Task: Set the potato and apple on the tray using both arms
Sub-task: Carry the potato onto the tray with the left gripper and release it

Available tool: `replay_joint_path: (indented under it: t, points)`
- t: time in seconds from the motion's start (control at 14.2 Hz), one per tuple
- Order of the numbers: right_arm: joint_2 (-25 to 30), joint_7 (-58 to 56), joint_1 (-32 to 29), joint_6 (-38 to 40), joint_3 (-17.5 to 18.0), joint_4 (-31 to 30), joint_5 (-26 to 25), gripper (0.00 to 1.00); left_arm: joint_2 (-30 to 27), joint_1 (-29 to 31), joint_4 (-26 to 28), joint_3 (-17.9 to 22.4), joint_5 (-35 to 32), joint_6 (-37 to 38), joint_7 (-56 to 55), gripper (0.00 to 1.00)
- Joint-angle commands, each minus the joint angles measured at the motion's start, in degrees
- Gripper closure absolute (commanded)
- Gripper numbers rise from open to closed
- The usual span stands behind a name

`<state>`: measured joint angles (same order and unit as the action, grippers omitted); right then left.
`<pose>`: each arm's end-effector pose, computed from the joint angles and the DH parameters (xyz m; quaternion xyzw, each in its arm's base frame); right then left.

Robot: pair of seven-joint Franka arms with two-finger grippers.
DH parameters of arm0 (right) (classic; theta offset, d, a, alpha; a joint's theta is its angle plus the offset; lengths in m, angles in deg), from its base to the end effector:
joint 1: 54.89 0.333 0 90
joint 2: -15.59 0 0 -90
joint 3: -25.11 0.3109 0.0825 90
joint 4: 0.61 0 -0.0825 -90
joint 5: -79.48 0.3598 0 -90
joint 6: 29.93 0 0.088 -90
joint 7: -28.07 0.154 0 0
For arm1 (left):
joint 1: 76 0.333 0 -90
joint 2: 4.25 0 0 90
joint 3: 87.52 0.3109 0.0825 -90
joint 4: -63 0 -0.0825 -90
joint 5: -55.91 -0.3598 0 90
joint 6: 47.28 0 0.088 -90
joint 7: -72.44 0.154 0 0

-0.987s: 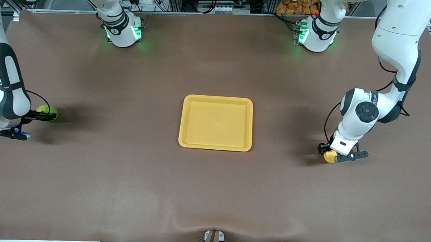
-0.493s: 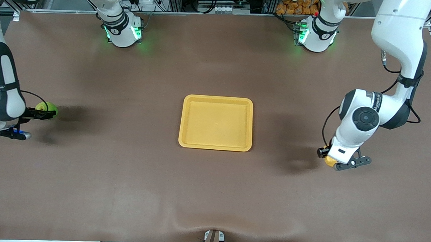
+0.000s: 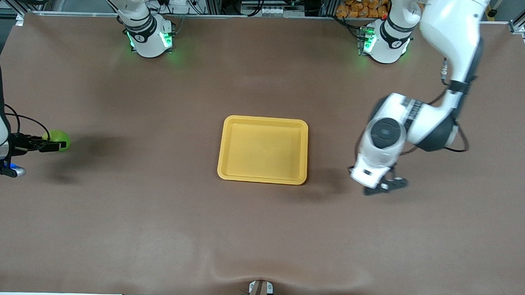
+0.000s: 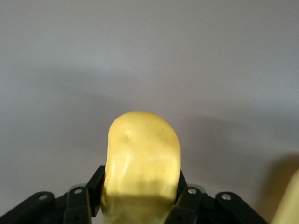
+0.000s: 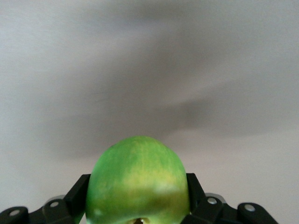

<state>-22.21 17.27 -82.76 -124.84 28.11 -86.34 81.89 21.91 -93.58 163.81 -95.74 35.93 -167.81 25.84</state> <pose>0.5501 -0.2516 0.2216 -0.9601 0.1268 0.2236 0.1105 0.5747 -0.2389 0.2673 -0.9883 -0.0893 -0.0255 0.1213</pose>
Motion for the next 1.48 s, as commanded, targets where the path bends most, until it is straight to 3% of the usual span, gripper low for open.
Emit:
replay_joint_path:
  t: [0.0, 0.21, 0.42, 0.7, 0.85, 1.06, 1.2, 1.34, 1.41]
  points:
    - [0.54, 2.53, 1.4, 6.56, 0.17, 4.85, 1.63, 1.0, -0.76, -5.52, -0.52, -0.13, -0.67, 2.76, -2.96, 1.0]
    - [0.8, 9.11, 5.44, 12.54, 0.17, 9.34, 1.45, 1.0, -0.15, -14.04, -1.66, -0.4, 0.03, 6.53, -14.09, 1.0]
    - [0.89, 14.13, 7.91, 16.68, 0.26, 11.11, 1.54, 1.0, 1.86, -18.19, -3.42, -0.4, -0.05, 6.63, -16.94, 1.0]
    - [1.76, 15.71, 11.69, 18.1, 0.34, 11.11, 1.72, 1.0, 8.71, -20.13, -10.34, -0.4, -0.67, 6.54, -16.77, 1.0]
    - [1.94, 22.1, 13.45, 18.18, 0.34, 11.11, 2.15, 1.0, 12.67, -21.18, -13.43, -0.4, -0.58, 6.54, -16.86, 0.99]
    - [1.95, 25.3, 17.4, 20.73, 0.7, 10.94, 2.33, 1.0, 14.79, -22.15, -13.88, -0.22, -0.75, 6.37, -16.42, 0.98]
    - [1.77, 27.4, 18.02, 20.56, 0.7, 10.5, 6.35, 1.0, 16.02, -22.68, -13.88, -0.13, -0.84, 6.37, -16.15, 0.96]
    - [1.68, 30.12, 18.72, 20.38, 0.61, 10.32, 8.66, 1.0, 17.25, -22.77, -14.06, -0.05, -1.8, 6.11, -16.15, 0.92]
    - [1.68, 31.35, 19.77, 20.03, 0.61, 10.24, 8.66, 1.0, 17.86, -22.68, -14.49, -0.13, -2.16, 6.1, -16.07, 0.85]
